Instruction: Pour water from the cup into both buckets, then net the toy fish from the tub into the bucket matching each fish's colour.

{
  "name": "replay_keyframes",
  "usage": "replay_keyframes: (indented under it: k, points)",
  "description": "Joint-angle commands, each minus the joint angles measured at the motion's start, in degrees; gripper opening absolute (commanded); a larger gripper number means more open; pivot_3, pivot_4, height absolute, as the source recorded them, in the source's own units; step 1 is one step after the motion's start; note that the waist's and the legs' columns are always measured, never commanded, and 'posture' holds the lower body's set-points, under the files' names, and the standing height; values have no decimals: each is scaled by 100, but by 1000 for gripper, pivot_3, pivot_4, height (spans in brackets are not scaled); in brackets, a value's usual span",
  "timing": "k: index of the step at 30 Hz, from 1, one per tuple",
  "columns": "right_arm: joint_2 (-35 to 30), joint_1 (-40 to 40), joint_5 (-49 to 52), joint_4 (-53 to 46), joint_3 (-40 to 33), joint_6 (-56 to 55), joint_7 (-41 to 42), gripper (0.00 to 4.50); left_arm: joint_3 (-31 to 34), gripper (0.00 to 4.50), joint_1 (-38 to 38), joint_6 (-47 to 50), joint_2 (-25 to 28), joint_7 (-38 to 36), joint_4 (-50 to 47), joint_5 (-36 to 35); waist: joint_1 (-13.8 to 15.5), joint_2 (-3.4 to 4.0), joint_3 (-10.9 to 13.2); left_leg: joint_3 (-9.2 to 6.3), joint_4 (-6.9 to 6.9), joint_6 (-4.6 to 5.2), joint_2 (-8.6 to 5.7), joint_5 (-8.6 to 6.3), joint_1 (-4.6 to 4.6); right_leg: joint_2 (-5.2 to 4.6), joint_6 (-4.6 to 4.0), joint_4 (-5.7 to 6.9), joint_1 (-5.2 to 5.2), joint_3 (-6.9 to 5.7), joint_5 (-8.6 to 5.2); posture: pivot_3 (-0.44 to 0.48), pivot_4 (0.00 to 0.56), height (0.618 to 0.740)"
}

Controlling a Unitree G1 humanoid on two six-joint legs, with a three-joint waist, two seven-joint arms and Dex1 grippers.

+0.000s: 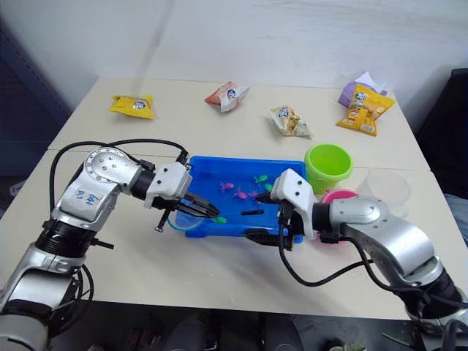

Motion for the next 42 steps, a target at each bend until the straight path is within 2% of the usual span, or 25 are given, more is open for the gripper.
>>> replay_keyframes:
  k: [1, 7, 8, 12, 13, 16, 17, 18, 28, 31, 36, 38, 39, 42]
  points:
    - [120, -160, -81, -28, -9, -52, 147, 4500, -71, 24, -126, 228, -162, 221, -63, 138, 15, 0, 0, -2, 4, 0, 0, 0, -1, 0, 0, -1, 0, -1, 0, 0, 150, 738]
    - [361, -223, 35, 72, -78, 251, 191, 4500, -142, 24, -164, 213, -278, 282, -34, 245, 17, -1, 0, -6, 15, 1, 0, -1, -4, -1, 1, 0, 2, -1, 0, 0, 150, 738]
    - [420, -229, 90, 83, -119, 319, 166, 4240, -139, 7, -164, 228, -279, 284, -30, 249, 15, 0, 0, -6, 15, 0, 0, 0, -4, -1, 1, 0, 2, -1, 0, 0, 150, 738]
    - [536, -263, 114, 85, -199, 465, 149, 2774, -126, 0, -140, 232, -297, 298, -21, 267, 16, 0, 0, -7, 17, 0, 0, 0, -4, -1, 1, 2, 2, -2, 0, 0, 150, 738]
    - [555, -270, 116, 81, -221, 485, 136, 2155, -120, 0, -135, 233, -306, 300, -27, 265, 16, 0, 0, -7, 18, 0, 0, 0, -5, -1, 1, 2, 2, -2, 0, 0, 150, 738]
    - [660, -288, 60, 84, -315, 495, -23, 793, -103, 0, -102, 223, -331, 325, -41, 267, 16, 0, 0, -8, 19, 0, 0, 0, -5, -2, 1, 1, 3, -2, 0, 0, 150, 738]
    - [686, -288, 62, 78, -342, 505, -51, 209, -100, 0, -88, 214, -336, 333, -39, 273, 16, 0, 0, -8, 19, 0, 0, 0, -5, -2, 1, 1, 3, -2, 1, 0, 150, 738]
    - [711, -290, 55, 72, -357, 480, -48, 46, -98, 0, -71, 206, -338, 342, -41, 278, 15, 0, 0, -8, 19, 0, 0, 0, -5, -2, 1, 1, 3, -2, 0, 0, 150, 738]
    - [697, -378, 93, 45, -399, 553, 44, 46, 41, 0, 124, 23, -314, 319, -17, 106, 11, 0, 0, -8, 19, 0, 0, -1, -5, -2, 1, 4, 3, -2, 1, 0, 150, 738]
    - [627, -386, 74, 12, -389, 465, 219, 0, 258, 1020, 203, -38, -317, 194, -36, -182, 11, 0, 0, -8, 20, 0, 0, 0, -5, -1, 1, 4, 3, -2, 1, 0, 150, 738]
    - [584, -317, 6, -48, -493, 213, 360, 0, 1179, 3370, 151, 96, -579, 366, -150, -1126, 14, 0, 0, -13, 23, 0, 1, -1, -8, -2, 1, 2, 3, -5, 1, 0, 150, 738]
    - [469, -185, -59, -114, -630, -29, 479, 0, 1655, 4303, 156, 620, -549, 645, -338, -1647, 12, 0, 0, -13, 24, -1, 0, -1, -8, -2, 1, 3, 3, -5, 1, 0, 150, 738]
    - [312, -5, -97, -122, -869, -260, 628, 0, 2017, 4459, 246, 738, -418, 801, -242, -1803, 15, 0, 0, -14, 25, -1, 1, -1, -8, -2, 1, 4, 3, -6, 1, 0, 150, 738]
    - [-12, 408, -158, -120, -1398, -761, 909, 0, 2681, 4459, 427, 411, -243, 1109, 114, -1819, 4, 0, 0, -17, 23, -1, 0, -1, -8, -2, 3, 0, 8, -9, 2, 0, 150, 738]
